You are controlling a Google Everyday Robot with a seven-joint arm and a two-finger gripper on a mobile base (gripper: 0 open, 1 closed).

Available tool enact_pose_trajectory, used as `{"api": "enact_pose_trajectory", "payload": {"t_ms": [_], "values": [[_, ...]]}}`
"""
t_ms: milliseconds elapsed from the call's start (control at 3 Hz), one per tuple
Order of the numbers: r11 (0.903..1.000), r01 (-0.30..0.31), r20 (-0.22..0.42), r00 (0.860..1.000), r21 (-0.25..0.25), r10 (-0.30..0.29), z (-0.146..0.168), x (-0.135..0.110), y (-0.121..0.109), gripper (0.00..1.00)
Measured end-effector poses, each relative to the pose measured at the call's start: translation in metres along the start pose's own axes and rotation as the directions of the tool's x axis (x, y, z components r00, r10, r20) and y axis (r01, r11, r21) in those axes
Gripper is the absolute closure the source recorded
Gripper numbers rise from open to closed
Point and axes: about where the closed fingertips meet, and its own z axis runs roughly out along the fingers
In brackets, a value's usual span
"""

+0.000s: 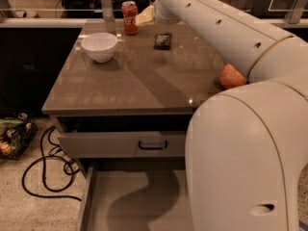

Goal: Place rxbar chocolate into middle drawer

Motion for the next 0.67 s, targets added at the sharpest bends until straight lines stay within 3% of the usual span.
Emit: {"api": "enact_pose_trajectory", "payload": {"t_ms": [333, 667], "values": [[0.9999, -0.004, -0.01, 1.0, -0.01, 0.004, 0.014, 0.001, 0.008, 0.0], [0.9998, -0.02, -0.03, 0.999, -0.003, 0.02, 0.048, 0.005, 0.017, 0.0]]}}
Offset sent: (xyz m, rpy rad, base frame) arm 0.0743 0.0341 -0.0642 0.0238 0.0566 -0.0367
